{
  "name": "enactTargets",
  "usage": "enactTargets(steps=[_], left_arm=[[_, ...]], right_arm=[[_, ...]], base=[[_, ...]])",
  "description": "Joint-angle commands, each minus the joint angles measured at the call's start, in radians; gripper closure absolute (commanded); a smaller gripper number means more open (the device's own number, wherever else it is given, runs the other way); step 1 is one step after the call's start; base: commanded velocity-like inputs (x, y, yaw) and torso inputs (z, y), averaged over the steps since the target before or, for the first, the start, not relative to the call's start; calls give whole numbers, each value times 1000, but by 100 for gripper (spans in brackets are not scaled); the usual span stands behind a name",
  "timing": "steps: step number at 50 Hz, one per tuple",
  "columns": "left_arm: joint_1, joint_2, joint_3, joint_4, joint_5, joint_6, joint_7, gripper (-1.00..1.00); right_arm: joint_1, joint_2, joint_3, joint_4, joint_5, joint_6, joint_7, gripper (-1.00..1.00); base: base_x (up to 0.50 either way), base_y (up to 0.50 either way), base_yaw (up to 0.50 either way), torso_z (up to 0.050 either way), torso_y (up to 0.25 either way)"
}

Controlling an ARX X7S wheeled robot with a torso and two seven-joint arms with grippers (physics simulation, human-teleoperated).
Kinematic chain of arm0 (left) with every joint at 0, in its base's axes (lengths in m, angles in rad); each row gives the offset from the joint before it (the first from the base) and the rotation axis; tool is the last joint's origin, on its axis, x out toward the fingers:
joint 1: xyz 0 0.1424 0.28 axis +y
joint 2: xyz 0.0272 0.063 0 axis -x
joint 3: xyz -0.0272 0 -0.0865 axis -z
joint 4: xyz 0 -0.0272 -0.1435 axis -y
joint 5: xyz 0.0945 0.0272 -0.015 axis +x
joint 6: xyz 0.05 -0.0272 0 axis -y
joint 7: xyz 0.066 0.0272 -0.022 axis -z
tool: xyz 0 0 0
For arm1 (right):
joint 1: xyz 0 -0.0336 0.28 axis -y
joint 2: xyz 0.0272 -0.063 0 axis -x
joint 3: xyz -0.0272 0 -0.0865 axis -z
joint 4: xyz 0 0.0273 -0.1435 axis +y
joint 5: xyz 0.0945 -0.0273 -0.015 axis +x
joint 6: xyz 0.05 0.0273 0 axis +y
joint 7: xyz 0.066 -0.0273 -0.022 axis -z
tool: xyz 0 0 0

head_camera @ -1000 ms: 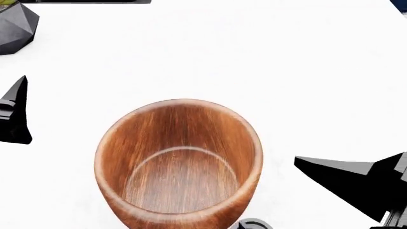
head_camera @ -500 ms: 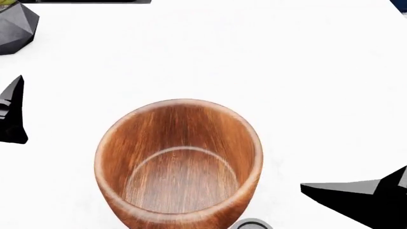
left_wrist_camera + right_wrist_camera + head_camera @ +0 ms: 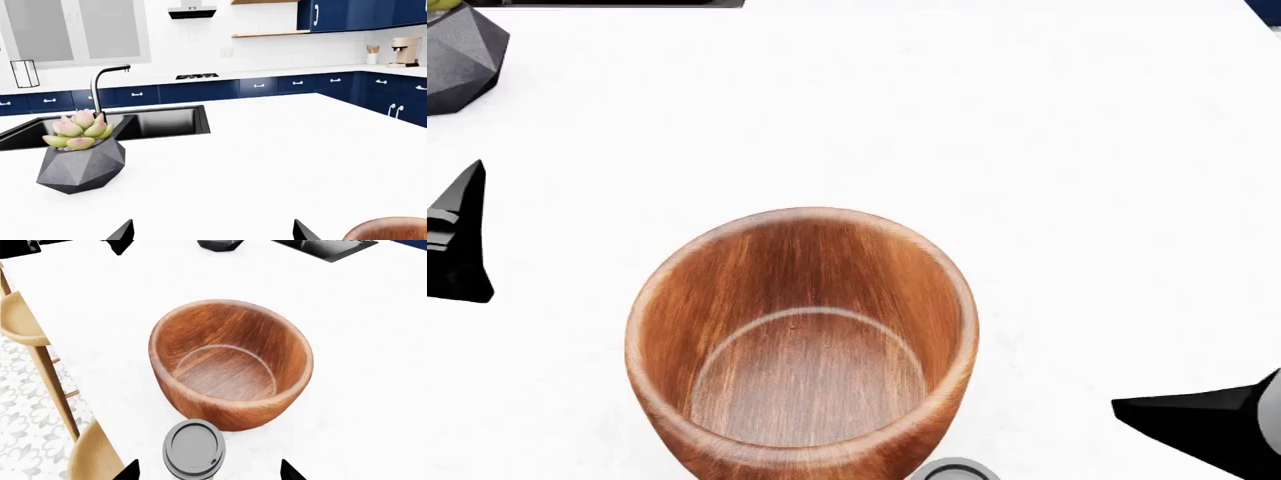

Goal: Place the cup inside the bowl on the dining table and move the bowl to any counter.

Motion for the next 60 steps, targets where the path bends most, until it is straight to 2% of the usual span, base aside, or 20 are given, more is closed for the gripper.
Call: enactTargets(steps=[1,14,29,36,60], left_arm=[[7,-10,17,-14,38,34,15,-100],[7,-14,19,-17,37,38,9,-100],[6,-17,23,-23,37,45,3,-100],[21,-33,5,-25,27,52,19,-100],[18,-27,22,-32,28,61,4,-100]], right_arm=[[24,-36,-157,55,-190,-42,-69,-100],[130,-77,-319,84,-232,-47,-111,-100],[183,-117,-433,95,-269,-51,-133,-100],[218,-138,-508,107,-348,-60,-133,-100],[227,-194,-612,114,-364,-89,-158,-100]], base=[[0,0,0,0,0],[0,0,0,0,0],[0,0,0,0,0],[0,0,0,0,0],[0,0,0,0,0]])
